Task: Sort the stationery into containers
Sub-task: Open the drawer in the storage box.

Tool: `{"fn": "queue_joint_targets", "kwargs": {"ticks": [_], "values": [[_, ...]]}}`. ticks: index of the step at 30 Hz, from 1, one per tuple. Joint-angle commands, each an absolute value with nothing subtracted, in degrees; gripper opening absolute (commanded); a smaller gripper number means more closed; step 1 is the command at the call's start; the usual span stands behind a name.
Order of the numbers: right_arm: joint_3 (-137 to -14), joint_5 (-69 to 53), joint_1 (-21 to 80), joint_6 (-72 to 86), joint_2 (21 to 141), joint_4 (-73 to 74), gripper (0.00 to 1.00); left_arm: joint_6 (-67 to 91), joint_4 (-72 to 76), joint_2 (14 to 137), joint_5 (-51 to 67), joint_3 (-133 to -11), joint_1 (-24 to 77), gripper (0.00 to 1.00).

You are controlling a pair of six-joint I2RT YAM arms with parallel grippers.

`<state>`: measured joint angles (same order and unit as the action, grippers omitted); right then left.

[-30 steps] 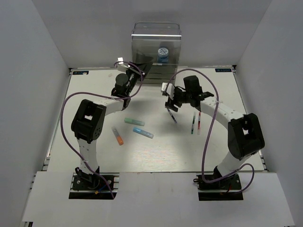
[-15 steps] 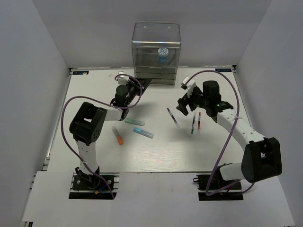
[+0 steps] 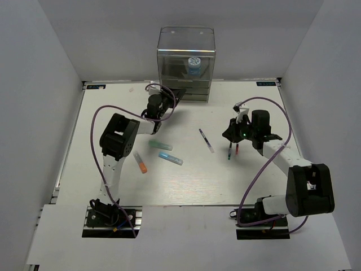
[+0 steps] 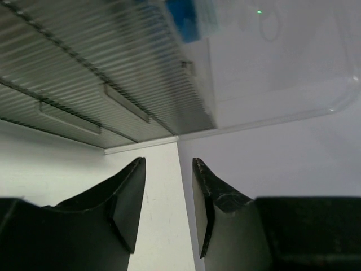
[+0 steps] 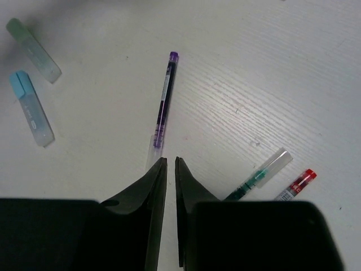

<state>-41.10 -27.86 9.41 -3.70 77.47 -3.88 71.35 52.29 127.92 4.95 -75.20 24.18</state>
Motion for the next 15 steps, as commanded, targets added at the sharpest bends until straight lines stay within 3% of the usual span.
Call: {"fn": "queue_joint_targets", "kwargs": {"ticks": [1, 2, 15], "values": [[-41.4, -31.1, 7.8, -0.8, 74.2, -10.2, 0.18, 70.3, 49.6, 129.2, 3.6, -79.4, 24.4, 0.49], [-41.0, -31.5, 7.2, -0.8, 74.2, -10.5, 0.19, 70.3, 49.6, 129.7, 2.9, -79.5, 24.4, 0.53], [-38.7, -36.2, 3.6, -0.4, 72.3, -13.7, 0.23, 69.3, 47.2, 135.1, -0.1, -86.3, 24.4, 0.54]]}}
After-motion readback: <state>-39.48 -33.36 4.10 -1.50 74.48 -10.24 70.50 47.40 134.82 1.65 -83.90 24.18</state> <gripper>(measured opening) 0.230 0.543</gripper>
